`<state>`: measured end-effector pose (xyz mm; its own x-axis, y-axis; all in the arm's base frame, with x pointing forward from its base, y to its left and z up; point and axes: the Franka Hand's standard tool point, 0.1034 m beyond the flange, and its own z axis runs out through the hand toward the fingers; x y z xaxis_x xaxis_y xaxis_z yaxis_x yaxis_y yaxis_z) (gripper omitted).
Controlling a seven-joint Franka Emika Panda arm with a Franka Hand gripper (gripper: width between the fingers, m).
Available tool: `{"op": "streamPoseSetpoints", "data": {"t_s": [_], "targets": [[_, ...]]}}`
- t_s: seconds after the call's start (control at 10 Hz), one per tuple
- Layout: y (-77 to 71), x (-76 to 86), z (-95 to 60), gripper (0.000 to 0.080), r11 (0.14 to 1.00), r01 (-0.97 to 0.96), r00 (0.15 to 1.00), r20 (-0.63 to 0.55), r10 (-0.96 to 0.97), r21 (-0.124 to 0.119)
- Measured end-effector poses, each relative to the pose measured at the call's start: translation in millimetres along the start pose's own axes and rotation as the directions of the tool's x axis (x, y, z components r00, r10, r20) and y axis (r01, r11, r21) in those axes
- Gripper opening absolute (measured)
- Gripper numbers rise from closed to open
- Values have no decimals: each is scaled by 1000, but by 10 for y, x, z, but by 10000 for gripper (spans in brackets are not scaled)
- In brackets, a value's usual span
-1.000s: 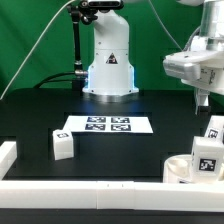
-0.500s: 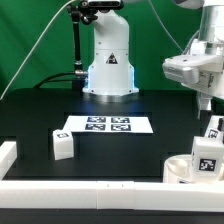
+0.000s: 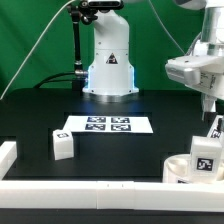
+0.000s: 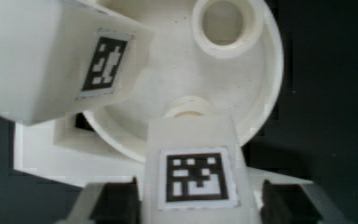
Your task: Assemble stool
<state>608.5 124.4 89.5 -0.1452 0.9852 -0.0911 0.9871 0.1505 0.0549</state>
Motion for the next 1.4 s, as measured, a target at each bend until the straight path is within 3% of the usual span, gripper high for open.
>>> {"op": "streamPoseSetpoints", "data": {"t_s": [0.1, 0.2, 0.5, 0.6, 1.1, 1.4], "targets": [[0, -5, 0, 330, 1000, -1, 1000, 0, 1, 0], [-17, -23, 2, 330, 998, -61, 998, 1, 61, 15], [-81, -122, 4, 331, 920, -370, 929, 67, 365, 125], [-49, -116, -5, 331, 873, -468, 884, 84, 460, 138], [-44, -124, 4, 333, 667, -738, 674, 110, 730, 100], [-94, -243, 32, 333, 383, -915, 391, 48, 919, 127]]}}
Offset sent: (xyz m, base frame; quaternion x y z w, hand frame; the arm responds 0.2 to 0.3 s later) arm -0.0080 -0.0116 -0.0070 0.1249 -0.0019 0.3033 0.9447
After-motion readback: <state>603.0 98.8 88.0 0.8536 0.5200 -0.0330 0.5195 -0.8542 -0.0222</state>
